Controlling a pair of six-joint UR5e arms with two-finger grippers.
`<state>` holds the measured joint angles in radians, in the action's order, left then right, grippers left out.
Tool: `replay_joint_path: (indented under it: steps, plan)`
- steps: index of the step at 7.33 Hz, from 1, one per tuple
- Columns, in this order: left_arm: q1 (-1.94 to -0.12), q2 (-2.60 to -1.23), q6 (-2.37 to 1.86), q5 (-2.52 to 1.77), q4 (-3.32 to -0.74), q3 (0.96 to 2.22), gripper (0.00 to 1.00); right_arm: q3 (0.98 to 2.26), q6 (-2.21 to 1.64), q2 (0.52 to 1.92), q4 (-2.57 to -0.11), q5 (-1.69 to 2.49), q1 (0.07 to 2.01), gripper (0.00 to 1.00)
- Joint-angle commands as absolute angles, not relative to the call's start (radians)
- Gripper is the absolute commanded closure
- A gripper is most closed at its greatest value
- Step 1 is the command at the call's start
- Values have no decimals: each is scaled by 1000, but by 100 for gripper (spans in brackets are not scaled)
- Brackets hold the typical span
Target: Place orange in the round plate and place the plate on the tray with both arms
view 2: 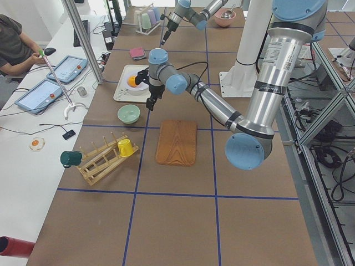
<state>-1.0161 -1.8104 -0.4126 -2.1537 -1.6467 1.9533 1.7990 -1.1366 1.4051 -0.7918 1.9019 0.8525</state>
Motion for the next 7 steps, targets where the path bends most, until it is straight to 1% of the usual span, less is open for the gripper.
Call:
replay_joint_path:
  steps: [1,3,4,5,6,7]
  plan:
    - [-1092,-1737,-234,-2161,-1647,1967,1,1789,-577,1625,-817,2292,1157,1]
    - [-1165,-1657,-15,-2166,-1640,1959,1,1780,-93,1731,-1034,2316,1283,1]
    - [-1183,-1614,99,-2184,-1599,1956,1,1778,110,1727,-1199,2327,1366,1]
    - [-1294,-1594,233,-2210,-1570,1907,1,1775,262,1721,-1336,2330,1414,1]
    - [-1361,-1607,292,-2385,-1571,1794,1,1779,326,1710,-1400,2332,1434,1]
    - [-1424,-1608,304,-2435,-1565,1746,1,1779,327,1710,-1410,2336,1437,1]
